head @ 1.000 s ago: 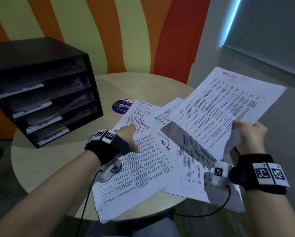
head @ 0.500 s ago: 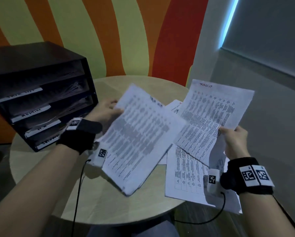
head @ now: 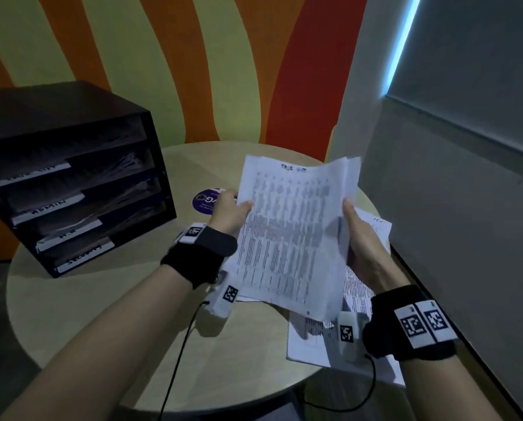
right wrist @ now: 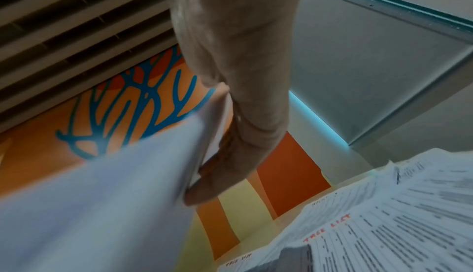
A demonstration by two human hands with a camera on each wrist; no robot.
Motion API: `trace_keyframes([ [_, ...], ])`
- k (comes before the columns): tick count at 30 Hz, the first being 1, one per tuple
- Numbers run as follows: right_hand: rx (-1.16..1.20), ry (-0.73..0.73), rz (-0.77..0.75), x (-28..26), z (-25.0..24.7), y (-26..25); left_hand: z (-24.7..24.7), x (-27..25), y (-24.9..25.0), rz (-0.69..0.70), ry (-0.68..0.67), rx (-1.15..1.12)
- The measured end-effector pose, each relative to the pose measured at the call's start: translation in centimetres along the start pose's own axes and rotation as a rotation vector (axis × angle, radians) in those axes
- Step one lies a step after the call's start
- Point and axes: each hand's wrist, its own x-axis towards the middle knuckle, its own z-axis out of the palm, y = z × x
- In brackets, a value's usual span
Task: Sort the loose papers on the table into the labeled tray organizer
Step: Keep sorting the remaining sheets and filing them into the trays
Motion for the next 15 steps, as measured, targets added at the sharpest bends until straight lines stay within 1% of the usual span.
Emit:
trace_keyframes([
  [1,-0.078,0.033,-0.023,0.0,-0.2,0.0,0.7,0.0,-0.1,-0.014,-0.007,-0.034],
  [3,-0.239,0.159,-0.067,0.4,-1.3,0.3,2.2,0.1,0.0,-0.043,-0.031,-0.154],
  [4,-0.265,0.232,-0.074,0.5,-2.1,0.3,2.8,0.0,0.3,-0.044,-0.037,-0.162],
  [6,-0.207,0.369,-0.086,0.5,-3.9,-0.3,4.1,0.0,0.4,-0.035,-0.029,-0.093],
  [8,-0.079,0.496,-0.106,0.0,-5.8,-1.2,5.1,-0.1,0.2,-0.042,-0.077,-0.007],
  [10,0.019,0.598,-0.124,-0.6,-7.7,-1.8,6.4,-0.3,-0.7,-0.063,-0.183,0.172],
  [11,0.045,0.634,-0.126,-0.9,-8.6,-2.0,7.1,-0.8,-1.0,-0.074,-0.243,0.273],
  [13,0.093,0.706,-0.112,-1.3,-10.4,-2.2,8.4,-1.6,-1.4,-0.073,-0.329,0.407],
  [15,0.162,0.749,-0.095,-1.6,-11.9,-2.4,9.6,-1.8,-1.8,-0.050,-0.386,0.553],
])
